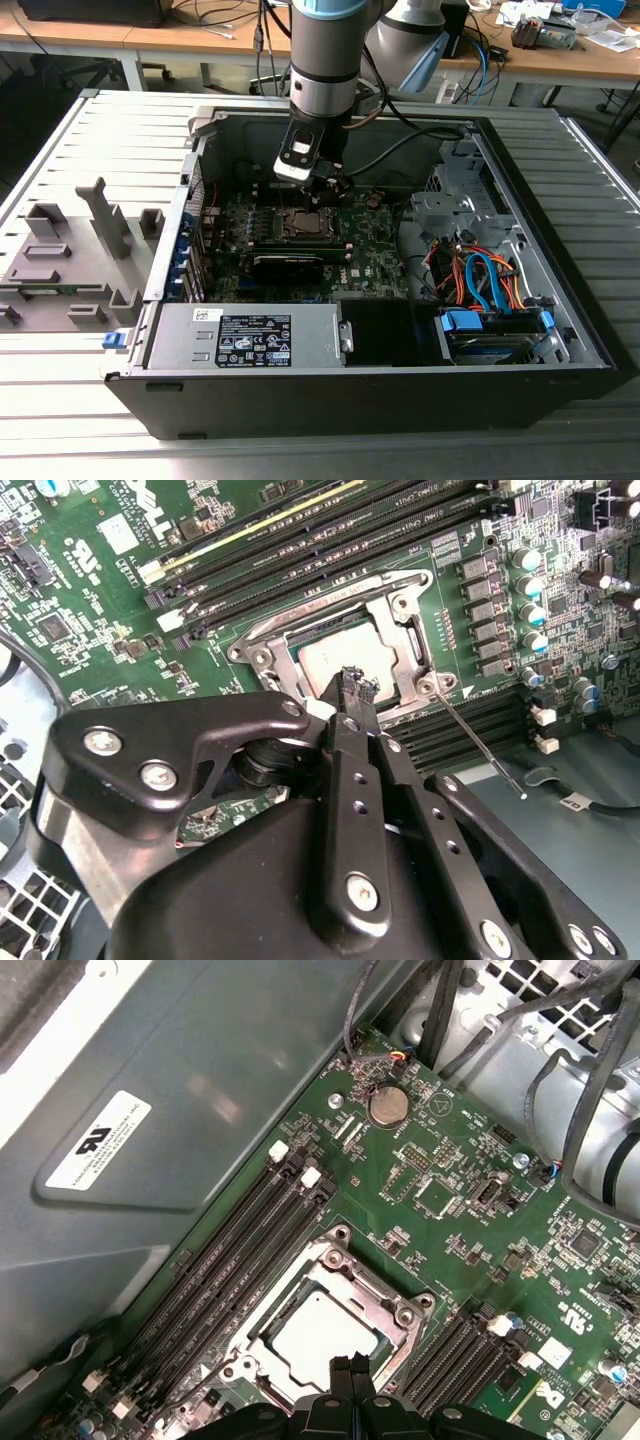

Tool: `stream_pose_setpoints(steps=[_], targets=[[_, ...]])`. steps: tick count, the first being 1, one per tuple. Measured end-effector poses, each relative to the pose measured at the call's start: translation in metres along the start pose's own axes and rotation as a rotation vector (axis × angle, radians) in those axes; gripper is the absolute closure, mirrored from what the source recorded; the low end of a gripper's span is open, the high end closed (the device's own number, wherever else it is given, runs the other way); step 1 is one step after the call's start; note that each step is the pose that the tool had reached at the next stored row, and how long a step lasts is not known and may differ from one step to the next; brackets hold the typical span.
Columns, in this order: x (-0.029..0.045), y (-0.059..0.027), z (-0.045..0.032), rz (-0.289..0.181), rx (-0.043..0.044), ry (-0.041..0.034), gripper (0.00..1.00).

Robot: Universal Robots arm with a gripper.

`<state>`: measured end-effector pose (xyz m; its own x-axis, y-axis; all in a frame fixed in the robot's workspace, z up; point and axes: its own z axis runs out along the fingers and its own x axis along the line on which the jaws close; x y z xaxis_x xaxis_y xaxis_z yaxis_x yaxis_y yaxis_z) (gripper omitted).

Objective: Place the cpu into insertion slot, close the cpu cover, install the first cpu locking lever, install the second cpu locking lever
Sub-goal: 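Install the first cpu locking lever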

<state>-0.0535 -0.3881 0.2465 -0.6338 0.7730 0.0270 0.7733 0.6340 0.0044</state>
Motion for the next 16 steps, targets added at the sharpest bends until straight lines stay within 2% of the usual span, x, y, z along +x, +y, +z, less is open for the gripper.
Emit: stream_pose_setpoints(steps=[16], targets=[[0.0000,0.0000,0.0000,-0.027,0.0008,0.0001,0.89]])
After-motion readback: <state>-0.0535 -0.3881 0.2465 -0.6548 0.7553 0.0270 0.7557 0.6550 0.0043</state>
